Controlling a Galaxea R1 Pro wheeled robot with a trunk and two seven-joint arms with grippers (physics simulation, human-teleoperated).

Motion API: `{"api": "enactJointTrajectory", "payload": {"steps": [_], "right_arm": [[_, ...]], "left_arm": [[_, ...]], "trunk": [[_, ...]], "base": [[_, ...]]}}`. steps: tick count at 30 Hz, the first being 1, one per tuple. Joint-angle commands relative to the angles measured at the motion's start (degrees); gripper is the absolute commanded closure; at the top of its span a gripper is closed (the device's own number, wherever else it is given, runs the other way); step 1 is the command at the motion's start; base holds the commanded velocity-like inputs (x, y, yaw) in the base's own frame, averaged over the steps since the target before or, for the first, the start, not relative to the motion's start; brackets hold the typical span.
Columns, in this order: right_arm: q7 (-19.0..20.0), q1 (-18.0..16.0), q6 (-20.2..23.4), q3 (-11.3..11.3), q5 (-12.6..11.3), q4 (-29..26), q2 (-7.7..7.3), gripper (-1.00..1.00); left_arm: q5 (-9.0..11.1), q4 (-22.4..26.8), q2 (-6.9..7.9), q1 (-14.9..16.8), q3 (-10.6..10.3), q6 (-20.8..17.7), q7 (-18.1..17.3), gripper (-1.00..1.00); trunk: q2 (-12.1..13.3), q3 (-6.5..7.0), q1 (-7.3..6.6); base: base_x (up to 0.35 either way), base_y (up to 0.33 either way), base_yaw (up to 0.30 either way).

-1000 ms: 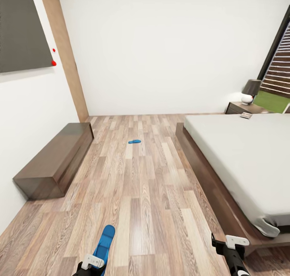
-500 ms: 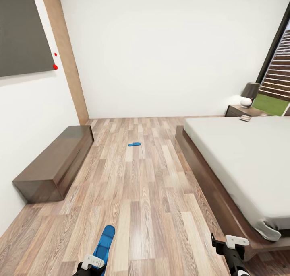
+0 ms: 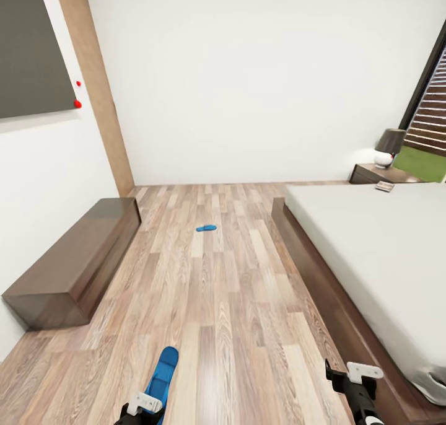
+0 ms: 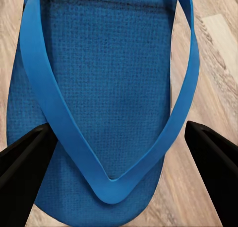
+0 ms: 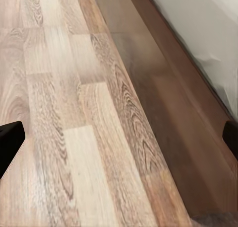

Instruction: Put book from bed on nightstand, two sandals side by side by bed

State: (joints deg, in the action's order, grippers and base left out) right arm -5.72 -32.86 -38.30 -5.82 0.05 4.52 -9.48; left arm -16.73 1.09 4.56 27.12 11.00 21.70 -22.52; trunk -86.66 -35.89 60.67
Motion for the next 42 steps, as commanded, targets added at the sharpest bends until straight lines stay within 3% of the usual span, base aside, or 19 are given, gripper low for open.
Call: {"api": "enactJointTrajectory", "payload": {"steps": [1,18,42], "right_arm": [[0.1,-0.1,-0.4,-0.3,0.0,0.2,-0.01,-1.00],[0.0,-0.1,-0.4,-0.3,0.0,0.2,-0.01,-1.00],[0.0,-0.1,-0.3,-0.3,0.0,0.2,-0.01,-1.00]], "left_arm": [[-0.5,0.0,0.01,0.0,0.5,0.2,-0.2,1.00],[-0.5,0.0,0.01,0.0,0.5,0.1,-0.2,1.00],[-0.5,0.0,-0.40,0.0,0.5,0.1,-0.2,1.00]], "trunk": [[0.0,-0.05,0.03],[0.0,-0.05,0.03],[0.0,-0.05,0.03]], "base": [[0.320,0.000,0.000],[0.281,-0.143,0.000],[0.171,-0.122,0.000]]}}
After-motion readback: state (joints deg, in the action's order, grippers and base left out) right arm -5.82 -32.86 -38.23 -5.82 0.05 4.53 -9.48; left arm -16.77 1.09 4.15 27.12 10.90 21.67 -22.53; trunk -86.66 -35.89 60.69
